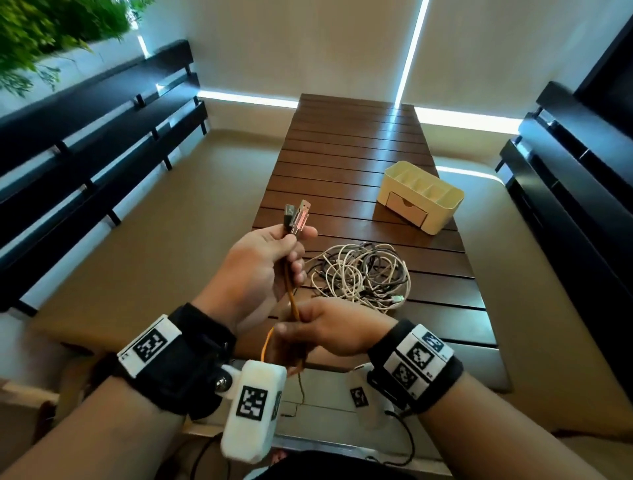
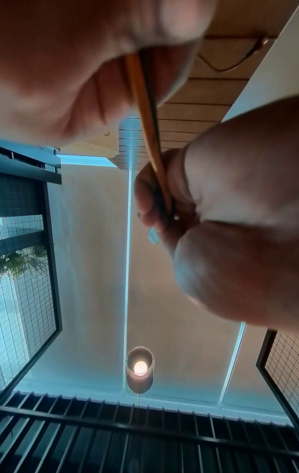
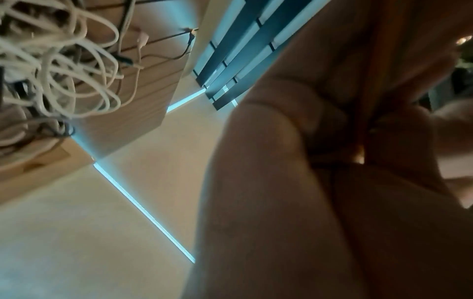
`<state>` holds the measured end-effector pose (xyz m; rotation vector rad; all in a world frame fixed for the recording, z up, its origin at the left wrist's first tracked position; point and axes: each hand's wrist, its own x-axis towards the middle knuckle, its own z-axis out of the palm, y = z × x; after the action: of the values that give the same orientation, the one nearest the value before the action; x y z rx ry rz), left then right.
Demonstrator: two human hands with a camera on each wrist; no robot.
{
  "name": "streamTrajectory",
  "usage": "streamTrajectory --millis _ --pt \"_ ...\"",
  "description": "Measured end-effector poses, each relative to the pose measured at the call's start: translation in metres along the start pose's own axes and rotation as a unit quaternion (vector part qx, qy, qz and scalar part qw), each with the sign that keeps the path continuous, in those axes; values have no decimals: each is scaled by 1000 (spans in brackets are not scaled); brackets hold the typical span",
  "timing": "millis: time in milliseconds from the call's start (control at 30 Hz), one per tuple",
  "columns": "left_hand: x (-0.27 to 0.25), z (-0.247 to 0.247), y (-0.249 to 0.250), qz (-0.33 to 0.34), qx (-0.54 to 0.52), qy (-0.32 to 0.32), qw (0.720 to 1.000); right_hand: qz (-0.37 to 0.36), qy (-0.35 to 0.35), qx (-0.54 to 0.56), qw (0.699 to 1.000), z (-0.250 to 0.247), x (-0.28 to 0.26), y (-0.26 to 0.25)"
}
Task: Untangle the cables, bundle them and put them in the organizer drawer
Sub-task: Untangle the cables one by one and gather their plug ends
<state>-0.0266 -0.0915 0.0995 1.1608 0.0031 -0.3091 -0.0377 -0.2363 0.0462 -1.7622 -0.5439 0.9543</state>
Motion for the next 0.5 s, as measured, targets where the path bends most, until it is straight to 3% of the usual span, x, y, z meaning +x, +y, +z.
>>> streamTrajectory --millis 67,100,200,333,400,433,500 --pt "1 -4 0 2 26 2 1000 33 -65 107 992 -1 -5 -3" --pt "1 -6 0 -2 38 6 999 46 -66 113 990 -4 -7 -3" --pt "6 -10 -4 -17 65 30 997 54 -3 42 998 -16 -4 6" --pt "11 -13 -15 -38 79 33 996 49 123 -129 983 -38 -9 41" --pt "11 -14 -19 -48 71 28 996 59 229 1 972 -47 -17 68" --pt "11 -14 -19 -50 67 23 996 67 297 81 949 -51 -20 85" --pt "13 -16 -18 -46 62 9 997 121 434 167 877 -63 -30 116"
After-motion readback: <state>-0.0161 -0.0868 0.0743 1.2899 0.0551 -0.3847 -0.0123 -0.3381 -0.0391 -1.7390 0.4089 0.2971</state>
